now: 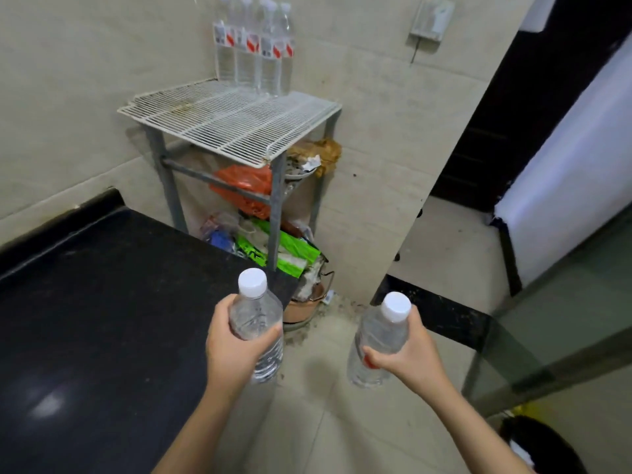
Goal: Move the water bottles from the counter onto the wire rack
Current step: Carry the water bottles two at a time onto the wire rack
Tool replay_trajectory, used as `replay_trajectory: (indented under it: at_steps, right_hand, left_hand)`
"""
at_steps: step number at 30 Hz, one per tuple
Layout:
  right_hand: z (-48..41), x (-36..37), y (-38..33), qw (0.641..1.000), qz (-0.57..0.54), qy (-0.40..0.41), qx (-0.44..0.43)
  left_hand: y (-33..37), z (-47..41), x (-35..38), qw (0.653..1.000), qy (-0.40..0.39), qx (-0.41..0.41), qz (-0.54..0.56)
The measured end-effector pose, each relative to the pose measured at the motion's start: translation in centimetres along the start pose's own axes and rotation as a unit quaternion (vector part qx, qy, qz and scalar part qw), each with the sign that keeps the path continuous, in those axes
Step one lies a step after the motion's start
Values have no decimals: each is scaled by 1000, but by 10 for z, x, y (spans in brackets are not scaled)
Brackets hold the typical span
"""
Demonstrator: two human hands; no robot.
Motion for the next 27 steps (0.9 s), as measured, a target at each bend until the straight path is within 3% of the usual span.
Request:
replay_trajectory:
  at_steps: [7, 12, 18, 27]
  right_hand:
    - [-44, -53, 68, 997, -8, 52, 61]
    - [-117, -95, 116, 999, -4, 36, 37]
    - [-238, -143, 139, 997, -43, -3, -69]
    - [-401, -171, 94, 969, -108, -61, -213]
  left_hand:
    - [23, -48, 99, 998, -63, 8, -27]
    - [43, -80, 179, 997, -77, 3, -14]
    - [93, -116, 246, 999, 9, 39, 32]
    - [227, -166, 255, 976, 129, 174, 9]
Point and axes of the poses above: each hand's wrist, its own z-axis away from the middle knuckle, its own x-axis out of the palm, y = z × x, the point moved 1 cm from there along -z, towards the middle knuckle, and after that the axes turned 14 degrees about -x, right-handed, at the moved point
